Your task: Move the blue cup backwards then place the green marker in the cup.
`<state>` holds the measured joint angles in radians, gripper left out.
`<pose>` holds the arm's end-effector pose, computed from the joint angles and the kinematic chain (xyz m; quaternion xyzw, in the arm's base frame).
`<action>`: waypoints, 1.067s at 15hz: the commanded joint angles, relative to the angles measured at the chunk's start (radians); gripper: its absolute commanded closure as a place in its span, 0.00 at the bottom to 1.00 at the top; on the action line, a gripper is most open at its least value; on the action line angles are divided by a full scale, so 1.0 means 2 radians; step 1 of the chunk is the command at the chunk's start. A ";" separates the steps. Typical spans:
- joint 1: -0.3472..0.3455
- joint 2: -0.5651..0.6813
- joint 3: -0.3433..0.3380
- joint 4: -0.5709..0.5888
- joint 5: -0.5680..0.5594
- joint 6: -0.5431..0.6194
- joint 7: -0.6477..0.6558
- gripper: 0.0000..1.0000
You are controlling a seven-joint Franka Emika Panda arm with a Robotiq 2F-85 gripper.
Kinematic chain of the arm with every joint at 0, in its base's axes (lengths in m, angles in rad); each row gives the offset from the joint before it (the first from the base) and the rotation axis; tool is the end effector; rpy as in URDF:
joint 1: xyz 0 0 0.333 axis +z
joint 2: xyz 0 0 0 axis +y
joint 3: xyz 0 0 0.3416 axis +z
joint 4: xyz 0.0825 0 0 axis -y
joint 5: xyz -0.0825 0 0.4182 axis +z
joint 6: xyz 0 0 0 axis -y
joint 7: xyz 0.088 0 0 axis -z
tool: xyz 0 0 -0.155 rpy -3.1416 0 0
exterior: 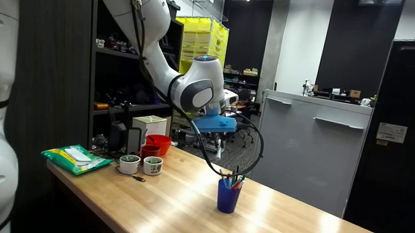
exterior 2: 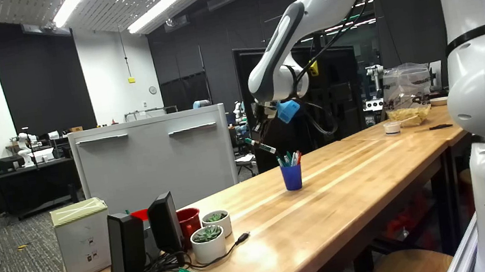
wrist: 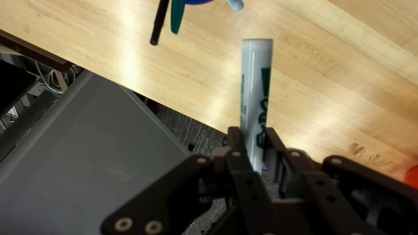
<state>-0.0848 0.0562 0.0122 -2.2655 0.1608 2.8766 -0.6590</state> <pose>0.6175 -0.0521 0.3586 0.9376 0.2111 0.2699 0.0586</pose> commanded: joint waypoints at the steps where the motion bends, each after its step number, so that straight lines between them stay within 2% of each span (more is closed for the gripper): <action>1: 0.000 0.000 0.000 0.000 0.000 0.000 0.000 0.95; 7: -0.013 -0.002 0.002 0.011 0.080 -0.010 -0.066 0.95; 9: -0.020 -0.005 0.004 0.018 0.116 -0.014 -0.109 0.95; 12: -0.032 -0.005 0.010 0.037 0.220 -0.022 -0.219 0.95; 16: -0.048 -0.005 0.001 0.056 0.350 -0.053 -0.337 0.95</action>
<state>-0.1472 0.0608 0.0167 -2.1754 0.7199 2.8287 -1.1858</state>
